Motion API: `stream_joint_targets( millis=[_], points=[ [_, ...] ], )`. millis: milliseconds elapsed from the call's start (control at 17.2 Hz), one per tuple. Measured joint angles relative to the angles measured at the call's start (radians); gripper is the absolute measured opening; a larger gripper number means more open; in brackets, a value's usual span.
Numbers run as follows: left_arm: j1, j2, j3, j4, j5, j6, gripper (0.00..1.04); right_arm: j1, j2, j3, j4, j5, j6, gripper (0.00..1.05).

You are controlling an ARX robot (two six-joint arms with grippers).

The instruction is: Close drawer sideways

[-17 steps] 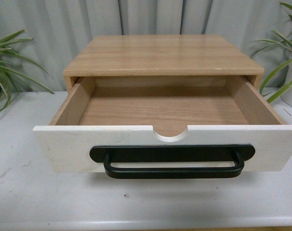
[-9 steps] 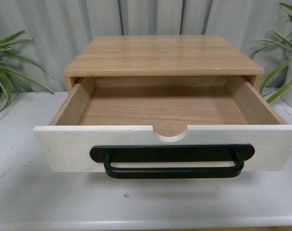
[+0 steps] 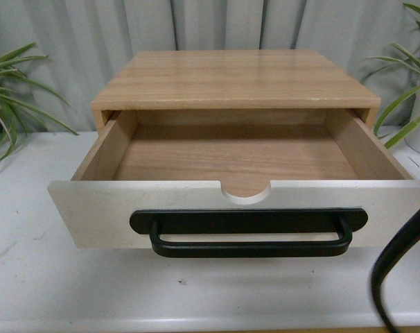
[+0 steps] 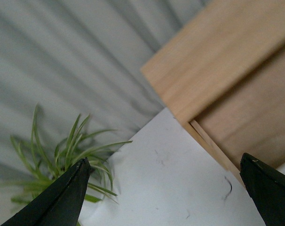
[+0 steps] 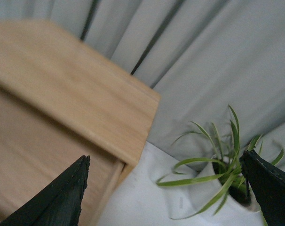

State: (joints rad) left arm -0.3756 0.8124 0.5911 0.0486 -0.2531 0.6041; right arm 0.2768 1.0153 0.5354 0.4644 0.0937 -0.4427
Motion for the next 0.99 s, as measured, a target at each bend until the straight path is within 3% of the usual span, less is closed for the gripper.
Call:
stream_joint_targets(
  millis=[58, 116, 174, 523, 988],
  points=[
    [-0.035, 0.004, 0.003, -0.071, 0.015, 0.143, 0.98, 0.021, 0.011, 0.001, -0.063, -0.014, -0.219, 0.98],
    [-0.076, 0.027, 0.004, -0.208, 0.018, 0.426, 0.98, 0.042, 0.018, 0.003, -0.209, -0.031, -0.611, 0.98],
    [-0.133, 0.048, 0.006, -0.248, 0.013, 0.534, 0.98, 0.056, 0.018, 0.005, -0.343, -0.033, -0.831, 0.98],
    [-0.191, 0.164, 0.007, -0.150, -0.039, 0.579, 0.98, 0.071, 0.064, 0.005, -0.381, -0.036, -0.902, 0.98],
    [-0.183, 0.360, 0.012, -0.026, -0.038, 0.598, 0.98, 0.069, 0.182, 0.033, -0.348, -0.040, -0.900, 0.98]
  ],
)
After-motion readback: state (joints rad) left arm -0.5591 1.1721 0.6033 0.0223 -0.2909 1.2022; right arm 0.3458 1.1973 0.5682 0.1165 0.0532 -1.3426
